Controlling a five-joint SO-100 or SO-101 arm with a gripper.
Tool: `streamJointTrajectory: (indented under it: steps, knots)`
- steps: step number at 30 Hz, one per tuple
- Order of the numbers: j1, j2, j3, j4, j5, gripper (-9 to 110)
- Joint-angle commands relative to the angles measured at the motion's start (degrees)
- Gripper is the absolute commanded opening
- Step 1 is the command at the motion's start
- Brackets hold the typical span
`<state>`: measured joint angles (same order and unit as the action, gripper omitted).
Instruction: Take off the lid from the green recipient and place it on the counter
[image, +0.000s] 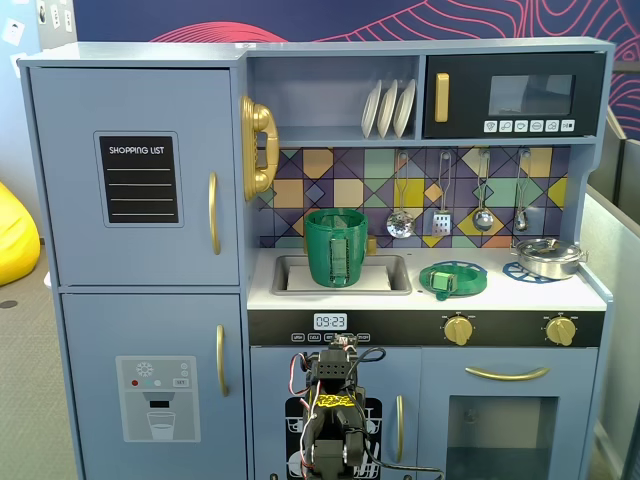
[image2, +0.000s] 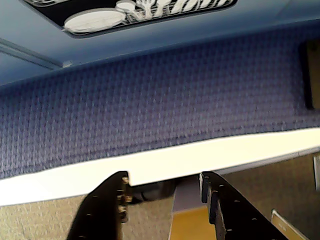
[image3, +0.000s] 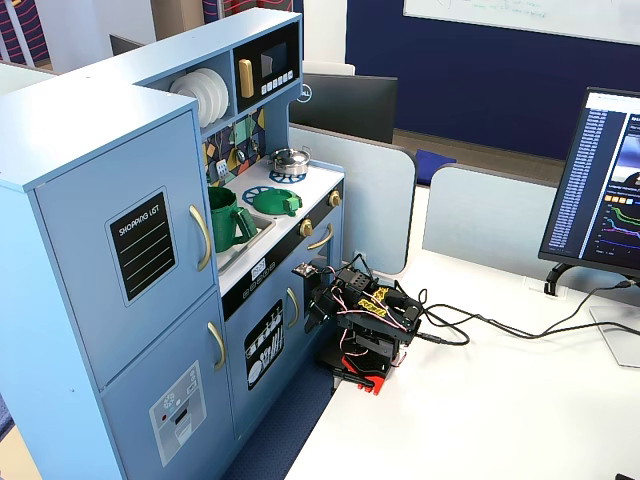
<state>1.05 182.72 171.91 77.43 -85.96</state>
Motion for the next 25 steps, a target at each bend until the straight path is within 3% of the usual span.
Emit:
streamJointTrajectory:
  steps: [1, 25]
  knots:
    - [1.5, -0.7, -0.3, 10.4, -2.5, 6]
    - [1.9, -0.6, -0.3, 10.4, -1.9, 6]
